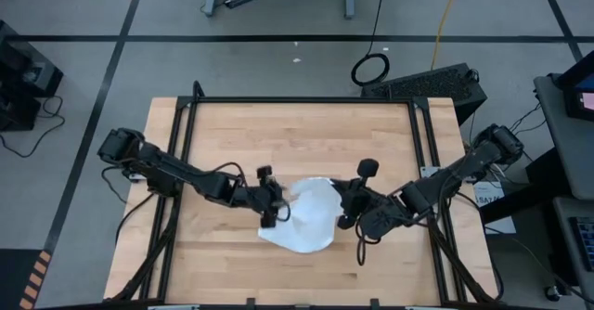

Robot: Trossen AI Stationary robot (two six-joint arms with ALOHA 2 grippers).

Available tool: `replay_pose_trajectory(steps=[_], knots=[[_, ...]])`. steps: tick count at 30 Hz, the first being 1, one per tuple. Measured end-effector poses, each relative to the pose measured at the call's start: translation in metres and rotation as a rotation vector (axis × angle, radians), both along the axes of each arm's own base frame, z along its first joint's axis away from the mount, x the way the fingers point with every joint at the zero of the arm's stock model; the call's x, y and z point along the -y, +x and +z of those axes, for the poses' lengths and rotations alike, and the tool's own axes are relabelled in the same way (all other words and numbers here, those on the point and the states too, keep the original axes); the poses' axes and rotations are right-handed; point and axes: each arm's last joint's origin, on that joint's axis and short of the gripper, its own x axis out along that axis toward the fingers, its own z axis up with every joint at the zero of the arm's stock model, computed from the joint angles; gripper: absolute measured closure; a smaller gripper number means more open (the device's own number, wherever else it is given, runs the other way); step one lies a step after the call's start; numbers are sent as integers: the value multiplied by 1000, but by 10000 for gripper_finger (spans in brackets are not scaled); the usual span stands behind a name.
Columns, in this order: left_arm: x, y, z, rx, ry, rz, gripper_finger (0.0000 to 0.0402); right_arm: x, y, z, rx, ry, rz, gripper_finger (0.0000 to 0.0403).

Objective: Roll towel
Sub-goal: Roll the white towel

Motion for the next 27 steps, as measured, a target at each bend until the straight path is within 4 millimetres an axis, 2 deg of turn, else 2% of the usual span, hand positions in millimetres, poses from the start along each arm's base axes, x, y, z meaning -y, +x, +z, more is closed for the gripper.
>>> replay_pose_trajectory(steps=[2, 4, 7, 13, 18, 22, 27], knots=[[12, 1, -4, 72, -76, -147, 199, 2, 1, 0, 0, 0, -8, 403], [18, 4, -8, 156, -79, -192, 199, 4, 2, 0, 0, 0, -14, 403], [15, 16, -14, 256, -9, -126, 199, 5, 3, 1, 12, 5, -21, 402], [1, 35, -42, 292, 54, -94, 199, 6, 5, 5, 63, -10, -63, 402], [-11, 44, -60, 286, 262, 110, 199, 5, 6, 6, 83, 4, -64, 402], [-6, 48, -52, 308, 455, 207, 199, 5, 5, 6, 89, 16, -69, 402], [7, 44, -26, 379, 682, 260, 199, 5, 6, 6, 87, 26, -61, 402]])
